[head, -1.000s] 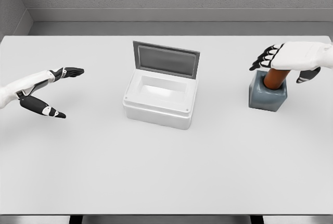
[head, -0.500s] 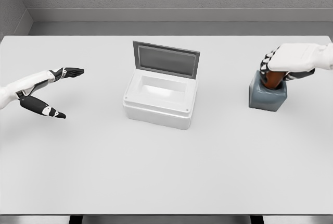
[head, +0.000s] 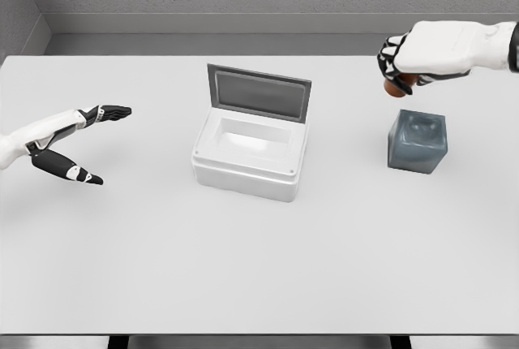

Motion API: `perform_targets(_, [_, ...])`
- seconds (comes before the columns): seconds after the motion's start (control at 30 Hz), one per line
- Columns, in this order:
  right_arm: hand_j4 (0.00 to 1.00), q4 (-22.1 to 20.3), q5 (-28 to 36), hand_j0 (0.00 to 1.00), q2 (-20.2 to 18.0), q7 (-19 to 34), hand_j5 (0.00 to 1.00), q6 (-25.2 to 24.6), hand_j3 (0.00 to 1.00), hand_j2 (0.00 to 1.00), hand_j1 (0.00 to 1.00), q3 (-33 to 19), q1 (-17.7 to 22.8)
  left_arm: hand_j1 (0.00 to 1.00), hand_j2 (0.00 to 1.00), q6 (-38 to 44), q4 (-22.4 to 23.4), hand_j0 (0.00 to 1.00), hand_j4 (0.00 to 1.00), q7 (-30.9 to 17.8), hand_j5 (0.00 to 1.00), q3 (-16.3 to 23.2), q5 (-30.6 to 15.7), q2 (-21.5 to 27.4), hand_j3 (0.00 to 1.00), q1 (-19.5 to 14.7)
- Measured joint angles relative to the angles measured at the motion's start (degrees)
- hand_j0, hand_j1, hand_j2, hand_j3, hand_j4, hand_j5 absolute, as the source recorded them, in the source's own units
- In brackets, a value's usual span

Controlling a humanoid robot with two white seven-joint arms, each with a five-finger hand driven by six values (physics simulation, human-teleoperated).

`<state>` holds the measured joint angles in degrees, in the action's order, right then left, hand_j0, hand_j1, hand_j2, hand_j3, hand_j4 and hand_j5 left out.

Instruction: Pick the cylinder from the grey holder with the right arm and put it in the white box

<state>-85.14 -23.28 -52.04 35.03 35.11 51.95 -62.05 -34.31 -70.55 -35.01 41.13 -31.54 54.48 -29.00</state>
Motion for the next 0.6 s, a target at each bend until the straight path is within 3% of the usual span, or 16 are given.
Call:
perform_targets(0.17, [0.17, -5.19, 0.12, 0.17, 3.57, 0.02, 0.17, 0.04, 0.17, 0.17, 0.17, 4.0, -0.53, 1.0, 1.0, 0.01, 0.0, 1.0, 1.0, 0.0, 1.0, 0.01, 0.01, -0.02, 1.0, -0.09])
perform_targets(0.6, [0.2, -12.98, 0.09, 0.2, 4.6, 0.02, 0.2, 0.04, 0.2, 0.2, 0.2, 6.11, -0.7, 1.0, 1.0, -0.02, 0.01, 1.0, 1.0, 0.0, 1.0, -0.03, -0.1, 0.13, 1.0, -0.18])
